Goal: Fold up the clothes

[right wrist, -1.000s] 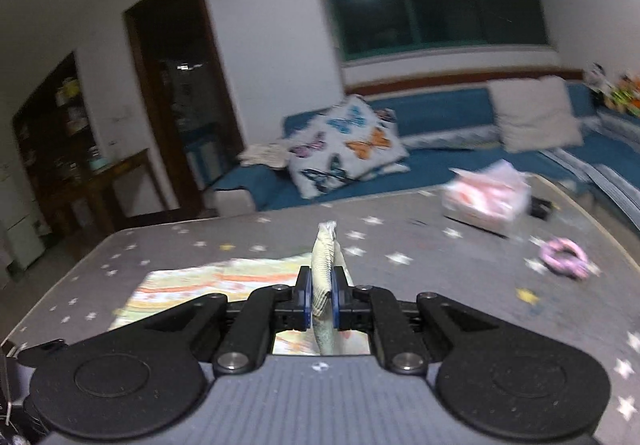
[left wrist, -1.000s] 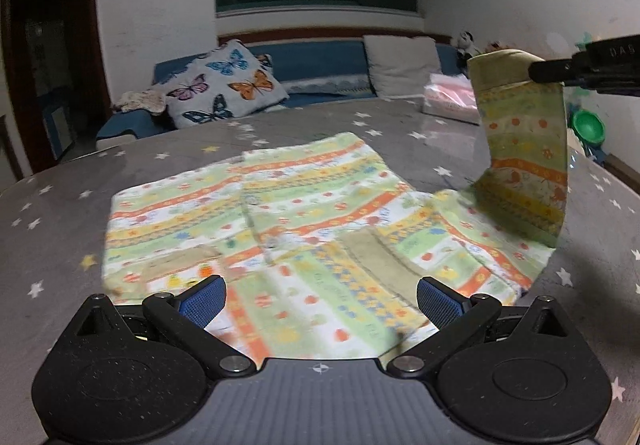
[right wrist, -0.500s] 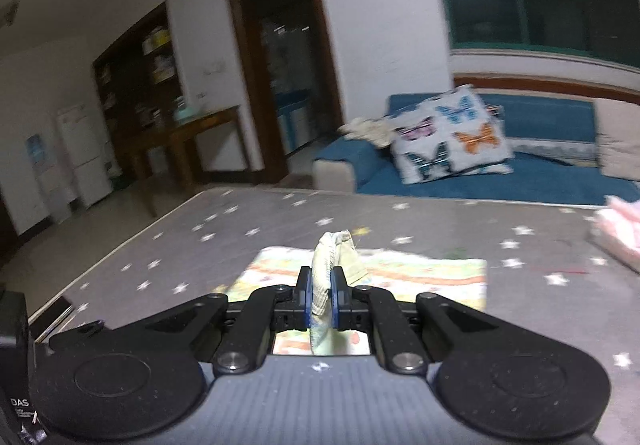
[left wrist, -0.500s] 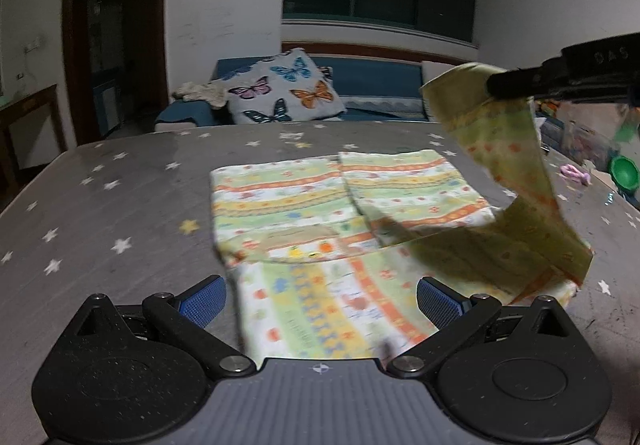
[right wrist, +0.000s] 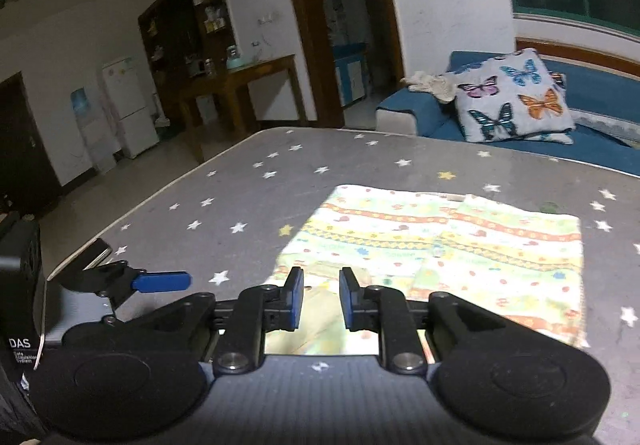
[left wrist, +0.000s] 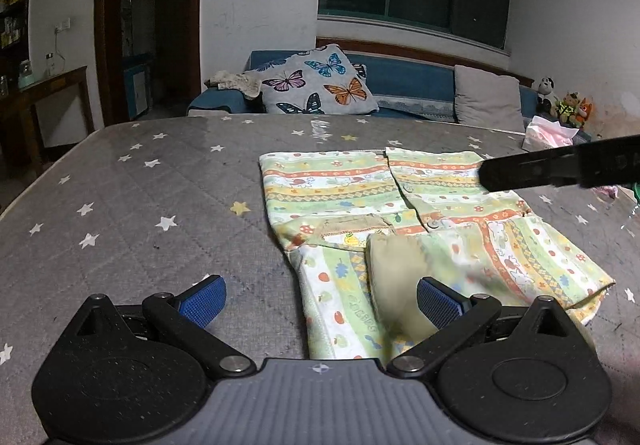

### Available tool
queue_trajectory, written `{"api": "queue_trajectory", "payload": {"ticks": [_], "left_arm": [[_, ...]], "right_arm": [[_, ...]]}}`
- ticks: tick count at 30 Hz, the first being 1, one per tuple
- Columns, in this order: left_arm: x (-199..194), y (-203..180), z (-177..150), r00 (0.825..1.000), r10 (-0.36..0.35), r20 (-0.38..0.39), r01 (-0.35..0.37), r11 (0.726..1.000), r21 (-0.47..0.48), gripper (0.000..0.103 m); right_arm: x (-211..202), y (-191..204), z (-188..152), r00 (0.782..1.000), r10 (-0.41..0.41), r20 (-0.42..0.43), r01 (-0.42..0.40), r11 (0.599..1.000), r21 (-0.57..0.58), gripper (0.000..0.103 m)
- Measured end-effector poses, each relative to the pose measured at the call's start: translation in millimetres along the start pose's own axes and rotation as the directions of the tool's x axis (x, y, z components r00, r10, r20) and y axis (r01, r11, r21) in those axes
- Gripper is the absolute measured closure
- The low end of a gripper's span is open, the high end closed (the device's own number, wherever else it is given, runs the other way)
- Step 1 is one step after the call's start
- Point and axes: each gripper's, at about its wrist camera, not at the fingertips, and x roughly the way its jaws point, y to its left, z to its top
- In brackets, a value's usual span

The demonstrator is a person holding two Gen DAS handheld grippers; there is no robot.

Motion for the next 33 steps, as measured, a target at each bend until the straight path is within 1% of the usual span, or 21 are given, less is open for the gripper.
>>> {"api": "queue_trajectory", "payload": {"ticks": [5,10,14,16,18,19,22,23,29,30,32,33], "left_arm": [[1.9,-12.2,3.6,1.000,-0.026,0.010,0.026,1.000,0.018,0.000],[8.7,-29.2,8.6,0.998,-0.062,0.020,0.061,0.997,0.052,0.002],[15.7,-41.9,11.8,0.997,-0.078,0.017,0.077,0.994,0.079,0.008],[20.1,-44.9,12.8,0.997,-0.079,0.008,0.078,0.993,0.087,0.015],[23.3,-46.3,13.7,0.997,-0.078,0.002,0.077,0.993,0.093,0.024],[24.5,-46.4,14.2,0.997,-0.078,0.000,0.078,0.992,0.095,0.027],[29.5,-47.1,16.8,0.996,-0.087,-0.006,0.087,0.991,0.097,0.039],[31.9,-48.0,17.6,0.996,-0.090,-0.009,0.091,0.991,0.099,0.045],[47.8,-54.1,19.8,0.995,-0.094,-0.030,0.097,0.989,0.114,0.051],[50.0,-54.1,20.2,0.995,-0.094,-0.030,0.097,0.988,0.117,0.055],[56.1,-53.1,20.8,0.996,-0.087,-0.035,0.091,0.989,0.120,0.056],[60.0,-51.9,20.6,0.996,-0.082,-0.042,0.087,0.989,0.118,0.061]], "right_arm": [[-22.8,-28.4,-12.9,0.994,-0.097,-0.052,0.096,0.995,-0.028,0.084],[-33.1,-61.9,-46.1,0.973,-0.184,-0.138,0.184,0.983,-0.015,0.084],[-33.6,-82.3,-72.4,0.959,-0.216,-0.184,0.226,0.974,0.033,0.084],[-35.4,-89.9,-80.0,0.955,-0.224,-0.196,0.238,0.970,0.051,0.084],[-39.2,-92.8,-79.2,0.954,-0.227,-0.194,0.241,0.969,0.052,0.084],[-41.2,-94.0,-78.3,0.955,-0.228,-0.192,0.242,0.969,0.052,0.084],[-42.9,-94.9,-66.7,0.959,-0.235,-0.160,0.245,0.969,0.043,0.084],[-40.5,-95.0,-62.0,0.961,-0.233,-0.150,0.242,0.969,0.044,0.084],[-11.2,-94.5,-41.5,0.972,-0.203,-0.117,0.211,0.976,0.056,0.082],[-5.7,-94.9,-41.2,0.972,-0.205,-0.119,0.212,0.976,0.054,0.082],[4.9,-96.5,-41.4,0.969,-0.211,-0.128,0.219,0.974,0.051,0.082],[9.3,-98.7,-43.4,0.967,-0.217,-0.137,0.225,0.973,0.053,0.082]]}}
